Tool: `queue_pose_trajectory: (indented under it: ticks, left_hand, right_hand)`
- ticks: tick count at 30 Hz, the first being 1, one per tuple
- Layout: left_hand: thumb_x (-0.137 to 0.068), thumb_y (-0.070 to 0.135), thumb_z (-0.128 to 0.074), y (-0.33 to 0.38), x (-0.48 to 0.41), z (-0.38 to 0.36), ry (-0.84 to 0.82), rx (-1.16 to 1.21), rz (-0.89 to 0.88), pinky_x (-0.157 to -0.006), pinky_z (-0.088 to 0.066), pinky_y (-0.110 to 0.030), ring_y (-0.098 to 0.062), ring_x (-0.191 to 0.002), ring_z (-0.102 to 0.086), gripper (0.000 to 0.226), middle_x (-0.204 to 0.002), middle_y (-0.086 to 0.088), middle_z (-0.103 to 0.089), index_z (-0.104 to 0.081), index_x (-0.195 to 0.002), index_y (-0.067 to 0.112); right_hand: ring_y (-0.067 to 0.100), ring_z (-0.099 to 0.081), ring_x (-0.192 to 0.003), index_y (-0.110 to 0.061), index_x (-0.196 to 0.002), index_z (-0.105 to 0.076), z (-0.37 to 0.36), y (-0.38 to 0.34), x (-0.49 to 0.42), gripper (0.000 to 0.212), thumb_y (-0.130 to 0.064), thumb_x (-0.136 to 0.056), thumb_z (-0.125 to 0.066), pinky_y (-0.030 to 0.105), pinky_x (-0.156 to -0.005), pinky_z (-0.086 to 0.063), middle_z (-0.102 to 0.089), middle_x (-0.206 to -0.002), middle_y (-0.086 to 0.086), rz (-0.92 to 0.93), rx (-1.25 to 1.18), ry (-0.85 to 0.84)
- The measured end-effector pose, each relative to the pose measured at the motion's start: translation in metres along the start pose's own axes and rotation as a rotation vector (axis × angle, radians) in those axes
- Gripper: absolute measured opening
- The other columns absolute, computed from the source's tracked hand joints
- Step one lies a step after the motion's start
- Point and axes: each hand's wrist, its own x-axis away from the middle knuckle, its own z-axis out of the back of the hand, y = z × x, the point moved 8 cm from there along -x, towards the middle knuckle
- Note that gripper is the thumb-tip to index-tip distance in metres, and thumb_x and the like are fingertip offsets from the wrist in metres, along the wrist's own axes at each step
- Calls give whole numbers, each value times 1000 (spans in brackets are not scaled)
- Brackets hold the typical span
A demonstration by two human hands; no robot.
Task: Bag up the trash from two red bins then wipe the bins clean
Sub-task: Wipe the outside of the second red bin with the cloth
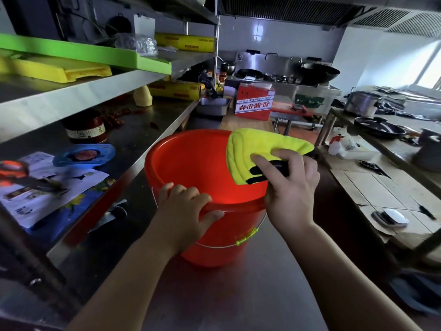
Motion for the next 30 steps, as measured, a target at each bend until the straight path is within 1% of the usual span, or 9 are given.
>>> queue_pose_trajectory:
  ticks: [7, 11, 14, 18, 20, 23, 25, 27, 30]
  left_hand:
    - [-78, 79, -21, 28, -3, -5, 139, -67, 13, -81, -38, -41, -20, -73, -59, 68, -73, 6, -62, -61, -82, 24]
    - [-77, 75, -32, 58, -10, -12, 163, -89, 81, -70, -39, -39, -24, -66, -57, 56, -65, 4, -60, -53, -73, 23]
    - [-82, 63, -38, 83, -20, -16, 136, -19, 86, -77, -33, -40, -27, -84, -59, 46, -83, 0, -66, -55, -91, 22]
    - [-75, 40, -30, 119, -32, -19, 113, 258, -25, -90, -29, -36, -23, -114, -53, 55, -117, -2, -61, -50, -121, 18]
    - [-76, 36, -36, 133, -31, -16, 128, 311, -135, -92, -38, -39, -28, -111, -55, 55, -117, -8, -61, -52, -123, 12]
    - [-77, 41, -46, 125, -26, -11, 222, 110, -184, -84, -48, -45, -34, -97, -61, 50, -106, -11, -63, -55, -118, 13]
    - [-79, 54, -47, 101, -22, -11, 182, -49, -62, -93, -41, -50, -32, -107, -57, 58, -112, -8, -62, -55, -122, 16]
    - [-83, 64, -45, 70, -13, -15, 52, -144, 122, -110, -19, -52, -27, -129, -39, 65, -131, -3, -51, -45, -134, 23]
    - [-89, 61, -39, 53, -4, -19, -44, -183, 129, -116, -1, -43, -20, -138, -25, 62, -142, 2, -41, -34, -141, 28]
  right_hand:
    - [27, -37, -92, -32, -122, -58, 22, 16, 26, 52, -13, -74, -60, 44, -72, -36, -42, -111, 4, -141, 57, -83]
    - [30, -42, -91, -33, -124, -58, 28, 37, 49, 48, -26, -77, -64, 39, -76, -20, -50, -108, 9, -257, 92, -153]
    - [31, -47, -90, -34, -124, -58, 28, 57, 64, 48, -29, -77, -60, 32, -75, -8, -52, -106, 8, -310, 98, -251]
    - [30, -49, -90, -33, -127, -55, 29, 84, 77, 52, -29, -76, -52, 32, -73, -9, -52, -106, 7, -385, 73, -364]
    - [28, -46, -96, -32, -131, -52, 29, 98, 82, 53, -30, -78, -46, 35, -76, -14, -49, -109, 5, -430, 41, -426]
    - [26, -43, -104, -29, -137, -45, 26, 112, 92, 50, -27, -87, -49, 38, -81, -17, -45, -118, 4, -472, 16, -525]
    - [27, -43, -109, -27, -139, -42, 23, 116, 101, 51, -23, -89, -54, 39, -84, -20, -44, -121, 5, -502, -1, -571]
    - [28, -43, -111, -24, -138, -42, 20, 115, 108, 51, -21, -88, -54, 36, -82, -17, -44, -121, 6, -522, -38, -582]
    - [26, -42, -110, -24, -138, -39, 14, 111, 116, 50, -21, -90, -52, 33, -79, -14, -43, -121, 4, -536, -75, -610]
